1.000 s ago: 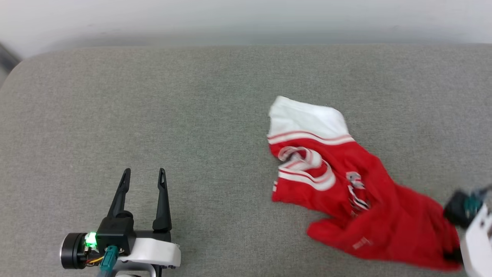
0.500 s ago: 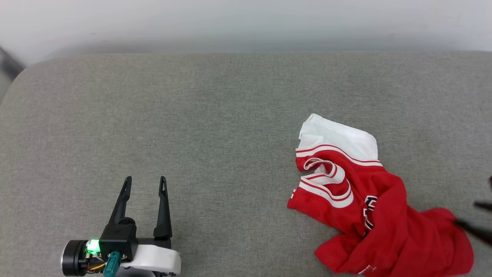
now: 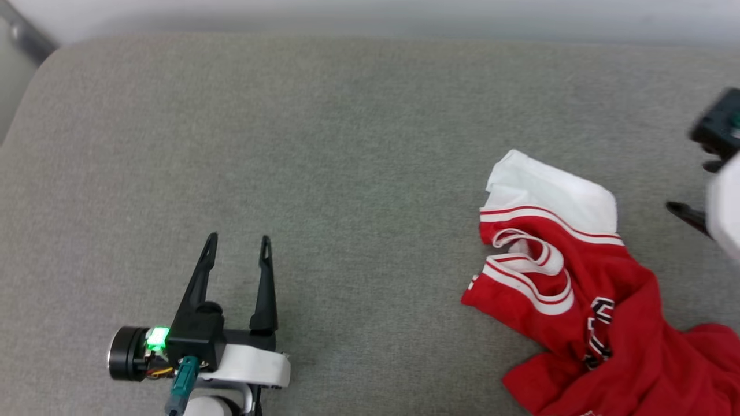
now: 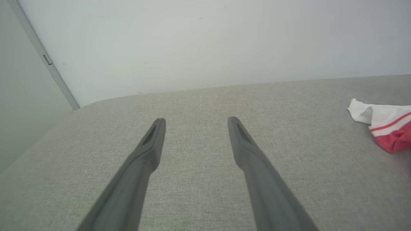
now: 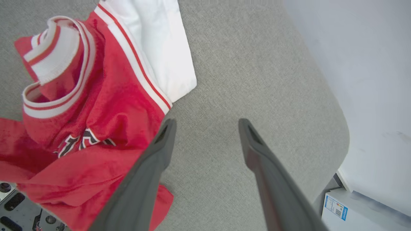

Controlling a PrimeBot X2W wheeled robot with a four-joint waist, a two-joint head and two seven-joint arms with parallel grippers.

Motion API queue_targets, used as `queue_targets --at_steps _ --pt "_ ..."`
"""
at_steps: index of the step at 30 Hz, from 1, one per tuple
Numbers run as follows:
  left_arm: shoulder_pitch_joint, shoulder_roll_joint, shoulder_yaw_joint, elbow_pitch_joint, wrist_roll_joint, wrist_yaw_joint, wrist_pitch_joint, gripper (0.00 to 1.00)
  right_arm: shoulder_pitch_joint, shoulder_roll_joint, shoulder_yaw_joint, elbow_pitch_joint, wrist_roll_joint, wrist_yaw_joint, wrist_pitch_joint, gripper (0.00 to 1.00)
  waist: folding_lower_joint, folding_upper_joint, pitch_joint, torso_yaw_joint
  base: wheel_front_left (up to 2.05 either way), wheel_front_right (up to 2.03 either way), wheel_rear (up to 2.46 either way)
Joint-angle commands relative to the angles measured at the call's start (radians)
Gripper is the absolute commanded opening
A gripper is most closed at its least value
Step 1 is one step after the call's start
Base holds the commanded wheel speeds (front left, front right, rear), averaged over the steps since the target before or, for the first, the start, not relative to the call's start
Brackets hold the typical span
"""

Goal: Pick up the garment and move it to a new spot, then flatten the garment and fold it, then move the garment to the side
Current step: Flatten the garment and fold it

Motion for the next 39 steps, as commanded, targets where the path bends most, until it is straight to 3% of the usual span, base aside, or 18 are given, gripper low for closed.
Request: queue_targets --at_steps 1,5,9,21,22,23,24,30,39 --pt "-0.019 0.000 -0.007 -0.005 0.003 0.000 -0.002 1.00 -0.032 0.031 0.016 0.013 -0.008 -0.001 0.025 1.00 0.0000 -0.0001 0.036 0.029 0.00 0.00 0.00" --pt "-0.050 -0.001 -0.023 -0.012 0.001 0.006 -0.002 1.00 -0.138 0.136 0.109 0.109 -0.051 -0.001 0.127 1.00 0.0000 -0.0001 0.084 0.058 0.00 0.00 0.00" --pt "-0.078 -0.002 -0.038 -0.017 -0.005 0.012 -0.002 1.00 -0.205 0.205 0.195 0.217 -0.071 -0.001 0.154 1.00 0.0000 -0.0001 0.129 0.083 0.00 0.00 0.00" --pt "-0.123 -0.003 -0.047 -0.014 -0.023 0.023 -0.002 1.00 -0.183 0.291 0.428 0.408 -0.019 -0.001 0.070 1.00 0.0000 -0.0001 0.194 0.110 0.00 0.00 0.00" --pt "-0.122 -0.003 -0.044 -0.011 -0.023 0.023 -0.002 1.00 -0.184 0.296 0.435 0.411 -0.017 -0.001 0.056 0.84 0.0000 -0.0001 0.191 0.108 0.00 0.00 0.00" --pt "-0.119 -0.003 -0.042 -0.007 -0.023 0.024 -0.002 1.00 -0.186 0.300 0.438 0.415 -0.008 -0.001 0.036 0.10 0.0000 -0.0001 0.185 0.104 0.00 0.00 0.00" --pt "-0.116 -0.003 -0.039 -0.003 -0.023 0.024 -0.002 1.00 -0.191 0.302 0.438 0.418 0.002 -0.001 0.017 0.00 0.0000 -0.0001 0.177 0.100 0.00 0.00 0.00" --pt "-0.074 0.005 -0.021 0.012 -0.017 0.020 -0.002 1.00 -0.247 0.235 0.395 0.395 0.040 -0.001 -0.182 0.00 0.0000 -0.0001 0.078 0.060 0.00 0.00 0.00" --pt "-0.003 0.008 0.004 0.002 -0.014 0.025 -0.002 1.00 -0.086 -0.025 0.288 0.339 0.146 -0.001 -0.383 0.00 0.0000 -0.0001 -0.018 -0.013 0.00 0.00 0.00"
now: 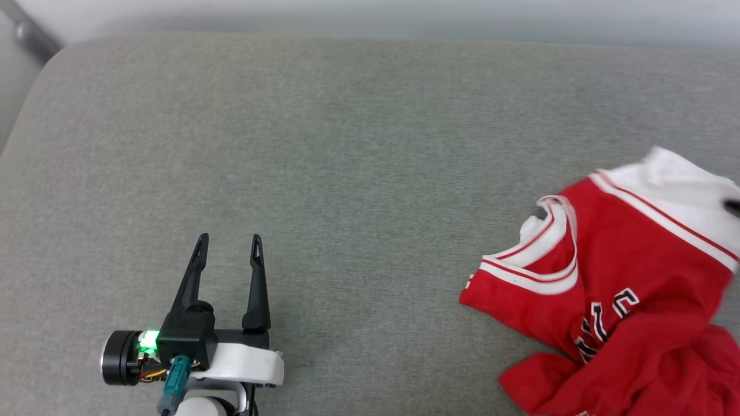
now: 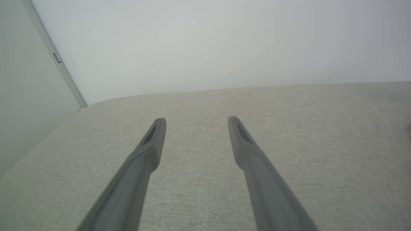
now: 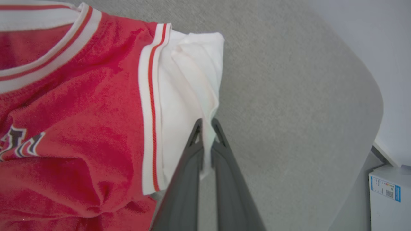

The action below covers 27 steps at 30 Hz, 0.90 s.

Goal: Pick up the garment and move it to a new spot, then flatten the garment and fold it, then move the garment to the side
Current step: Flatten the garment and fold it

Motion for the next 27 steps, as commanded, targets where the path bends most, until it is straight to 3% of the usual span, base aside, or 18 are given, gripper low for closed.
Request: queue_targets --at_steps 1,6,13,17,18,23,27 --pt "0.015 0.005 0.003 -0.006 0.007 0.001 -0.002 1.00 0.054 -0.032 -0.016 0.011 0.025 -0.001 -0.018 0.00 0.0000 0.0000 -0.024 -0.030 0.00 0.00 0.00" --pt "0.021 0.009 0.010 -0.009 0.007 -0.006 -0.002 1.00 0.273 -0.095 -0.043 0.115 0.107 -0.001 -0.078 0.00 0.0000 0.0000 -0.024 -0.049 0.00 0.00 0.00" --pt "0.021 0.015 0.011 -0.001 0.016 -0.016 -0.002 1.00 0.505 0.006 -0.048 0.270 0.189 -0.001 -0.139 0.00 0.0000 0.0000 -0.021 -0.056 0.00 0.00 0.00" --pt "0.029 0.018 0.015 0.007 0.015 -0.013 -0.002 1.00 0.516 0.057 -0.087 0.296 0.183 -0.001 -0.187 0.03 0.0000 0.0000 -0.042 -0.062 0.00 0.00 0.00" --pt "0.035 0.019 0.016 0.011 0.016 -0.013 -0.002 1.00 0.509 0.056 -0.103 0.297 0.171 -0.001 -0.208 1.00 0.0000 0.0000 -0.053 -0.064 0.00 0.00 0.00" --pt "0.050 0.028 0.020 0.018 0.015 -0.019 -0.002 1.00 0.468 0.015 -0.201 0.287 0.091 -0.001 -0.345 1.00 0.0000 0.0000 -0.117 -0.076 0.00 0.00 0.00" --pt "0.050 0.044 0.029 0.006 0.007 -0.033 -0.002 1.00 0.453 0.028 -0.316 0.248 0.034 -0.001 -0.480 1.00 0.0000 0.0000 -0.153 -0.096 0.00 0.00 0.00"
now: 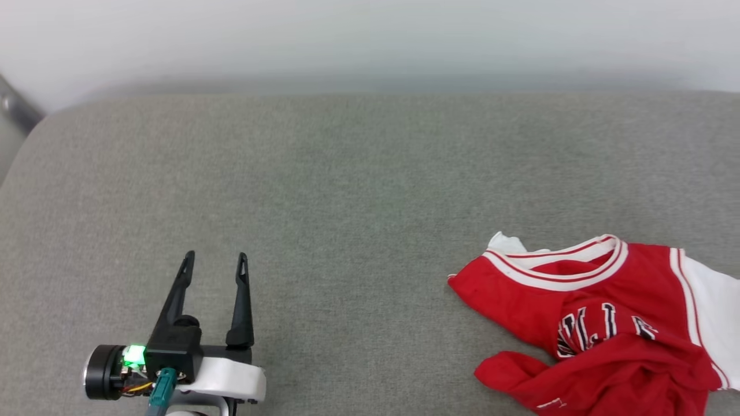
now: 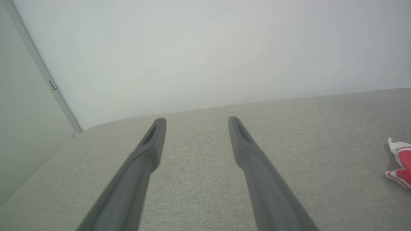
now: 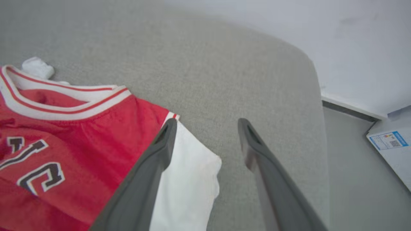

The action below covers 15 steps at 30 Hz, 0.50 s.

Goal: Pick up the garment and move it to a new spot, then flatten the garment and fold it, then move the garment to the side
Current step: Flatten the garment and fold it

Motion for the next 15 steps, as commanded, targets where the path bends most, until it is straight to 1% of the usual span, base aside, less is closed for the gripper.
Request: queue_targets --at_steps 1,2,3,4,6,8,12,15 --pt "0.005 0.006 0.000 -0.012 0.004 -0.007 -0.002 1.00 -0.008 0.023 -0.056 -0.012 -0.021 -0.001 -0.061 1.00 0.0001 0.0000 -0.024 -0.020 0.00 0.00 0.00" --pt "-0.005 0.011 0.000 -0.015 0.006 -0.010 -0.002 1.00 -0.003 0.039 -0.093 -0.016 -0.044 -0.001 -0.099 1.00 0.0001 0.0000 -0.027 -0.023 0.00 0.00 0.00" --pt "-0.005 0.011 0.000 -0.015 0.006 -0.010 -0.002 1.00 -0.003 0.039 -0.093 -0.016 -0.044 -0.001 -0.099 1.00 0.0001 0.0000 -0.027 -0.023 0.00 0.00 0.00" --pt "-0.018 0.019 0.002 -0.014 0.002 -0.018 -0.002 1.00 0.006 0.056 -0.129 -0.021 -0.070 -0.001 -0.137 1.00 0.0001 0.0000 -0.029 -0.026 0.00 0.00 0.00" --pt "-0.047 0.031 0.008 0.000 -0.008 -0.034 -0.002 1.00 0.032 0.105 -0.207 -0.026 -0.132 -0.001 -0.208 1.00 0.0001 0.0000 -0.032 -0.031 0.00 0.00 0.00" --pt "-0.072 0.045 0.005 0.035 -0.007 -0.051 -0.002 1.00 0.065 0.167 -0.296 -0.028 -0.205 -0.001 -0.250 1.00 0.0001 0.0000 -0.037 -0.036 0.00 0.00 0.00" --pt "-0.162 0.066 -0.003 0.088 -0.018 -0.087 -0.002 1.00 0.172 0.336 -0.505 -0.078 -0.364 -0.001 -0.283 1.00 0.0001 0.0000 -0.042 -0.048 0.00 0.00 0.00" --pt "-0.247 0.092 -0.031 0.122 -0.005 -0.117 0.028 1.00 0.276 0.482 -0.669 -0.174 -0.501 -0.001 -0.288 1.00 0.0001 0.0000 -0.042 -0.059 0.00 0.00 0.00"
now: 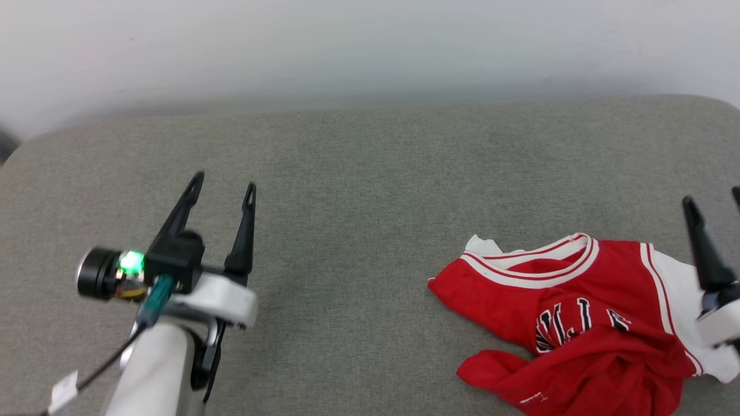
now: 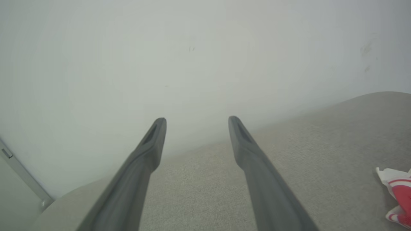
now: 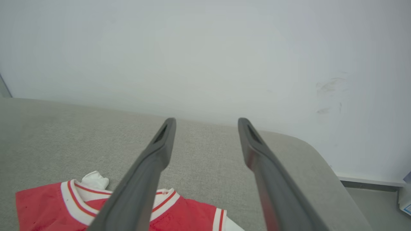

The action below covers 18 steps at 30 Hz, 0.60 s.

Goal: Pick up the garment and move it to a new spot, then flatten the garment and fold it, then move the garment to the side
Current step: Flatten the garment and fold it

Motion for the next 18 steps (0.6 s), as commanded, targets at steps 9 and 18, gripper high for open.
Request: queue_targets --at_steps 9,18 --pt "-0.305 0.048 -0.164 0.039 -0.095 -0.060 0.281 1.00 0.274 0.310 -0.157 -0.329 -0.243 -0.001 0.044 1.00 0.0000 0.0000 0.046 -0.038 0.00 0.00 0.00" --pt "-0.674 0.148 -0.631 0.043 -0.431 -0.060 0.667 1.00 0.304 0.396 -0.160 -0.451 -0.293 -0.001 0.054 1.00 0.0000 0.0000 0.166 -0.081 0.00 0.00 0.00"
